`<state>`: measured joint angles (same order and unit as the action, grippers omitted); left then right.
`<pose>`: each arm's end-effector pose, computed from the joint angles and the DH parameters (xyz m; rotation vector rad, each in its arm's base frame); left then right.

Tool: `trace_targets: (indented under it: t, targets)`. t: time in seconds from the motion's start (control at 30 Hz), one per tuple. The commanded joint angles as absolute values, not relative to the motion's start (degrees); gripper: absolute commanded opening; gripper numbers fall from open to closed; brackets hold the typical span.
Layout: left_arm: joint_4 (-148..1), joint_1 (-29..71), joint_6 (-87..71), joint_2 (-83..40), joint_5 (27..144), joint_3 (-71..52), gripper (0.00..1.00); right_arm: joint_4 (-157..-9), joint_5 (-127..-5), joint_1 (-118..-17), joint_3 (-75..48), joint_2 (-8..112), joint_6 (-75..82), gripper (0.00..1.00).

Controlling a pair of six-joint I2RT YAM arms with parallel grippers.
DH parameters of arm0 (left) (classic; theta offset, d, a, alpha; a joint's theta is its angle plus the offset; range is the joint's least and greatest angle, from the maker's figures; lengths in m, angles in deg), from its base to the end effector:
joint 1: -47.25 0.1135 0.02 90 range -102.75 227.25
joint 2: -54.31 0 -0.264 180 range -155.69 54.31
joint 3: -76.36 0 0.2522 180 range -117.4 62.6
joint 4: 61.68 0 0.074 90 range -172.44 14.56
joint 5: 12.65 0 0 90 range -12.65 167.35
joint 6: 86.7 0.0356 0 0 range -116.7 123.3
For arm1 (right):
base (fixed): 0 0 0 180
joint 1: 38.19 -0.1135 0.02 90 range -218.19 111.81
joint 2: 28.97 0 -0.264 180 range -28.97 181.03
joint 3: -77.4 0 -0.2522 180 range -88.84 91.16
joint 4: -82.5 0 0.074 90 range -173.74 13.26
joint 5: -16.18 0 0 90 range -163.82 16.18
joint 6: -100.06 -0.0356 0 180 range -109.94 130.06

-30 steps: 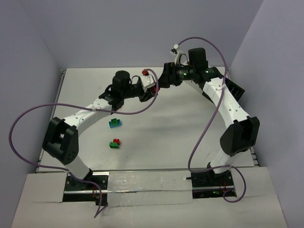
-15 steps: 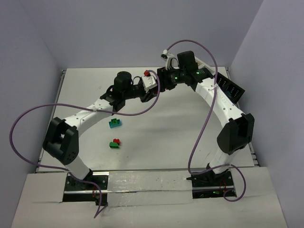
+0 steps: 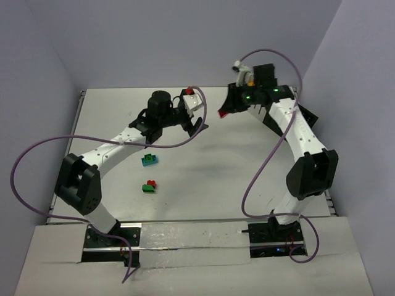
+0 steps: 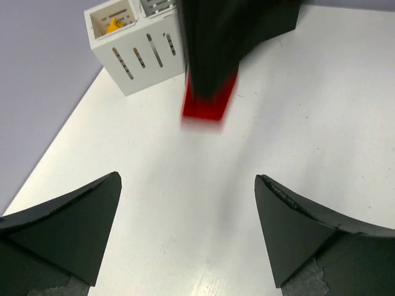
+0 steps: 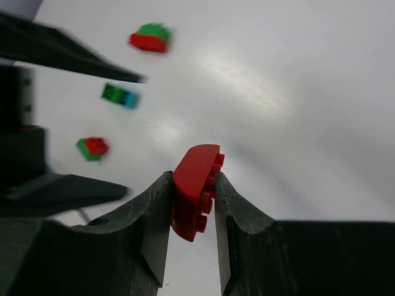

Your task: Sort the legos into containers by color

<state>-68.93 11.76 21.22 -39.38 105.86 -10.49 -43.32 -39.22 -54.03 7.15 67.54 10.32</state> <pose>0.3073 -0.2400 0.3213 1.1287 1.4491 -0.6670 0.3538 0.1214 0.3659 -0.6299 2.1766 0.8310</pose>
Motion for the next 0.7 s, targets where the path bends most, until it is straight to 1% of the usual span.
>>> trace_targets:
  t: [0.0, 0.07, 0.13, 0.17, 0.27, 0.37, 0.47, 0.53, 0.67]
  targets:
    - [-69.02, 12.27, 14.05, -34.57, 100.5, -10.35, 0.99, -41.03, -41.49, -41.81, 8.57, 62.95, 15.04, 0.0]
    - [-72.27, 12.66, 12.26, -33.87, 99.67, -11.06, 0.99, -40.39, -42.79, -34.07, 9.79, 62.92, 17.52, 0.0]
    - [-73.5, 13.09, 10.95, -32.79, 98.19, -10.62, 0.99, -39.66, -44.36, -28.47, 11.35, 63.56, 20.5, 0.0]
    - [-73.39, 13.29, 10.66, -32.64, 98.05, -10.47, 0.99, -39.39, -45.44, -27.9, 11.56, 64.13, 20.97, 0.0]
    - [-72.45, 15.62, 6.04, -31.23, 98.36, -8.97, 0.99, -39.09, -49.6, -21.76, 14.83, 67.56, 26.69, 0.0]
    - [-73.15, 17.48, 2.62, -31.26, 96.51, -9.09, 0.99, -40.06, -51.4, -18.59, 16.9, 71.58, 28.05, 0.0]
    - [-76.58, 19.67, 0.52, -32.33, 95.65, -11.07, 0.99, -40.88, -51.48, -17.8, 20.31, 75.56, 28.64, 0.0]
    - [-80.69, 21.75, -0.65, -34.18, 96.51, -14.11, 0.99, -41.46, -50.44, -17.71, 22.51, 78.2, 27.73, 0.0]
    - [-83.52, 25.81, -1.0, -34.07, 101.24, -14.6, 0.99, -43.43, -47.54, -17.71, 25.42, 82.32, 24.07, 0.0]
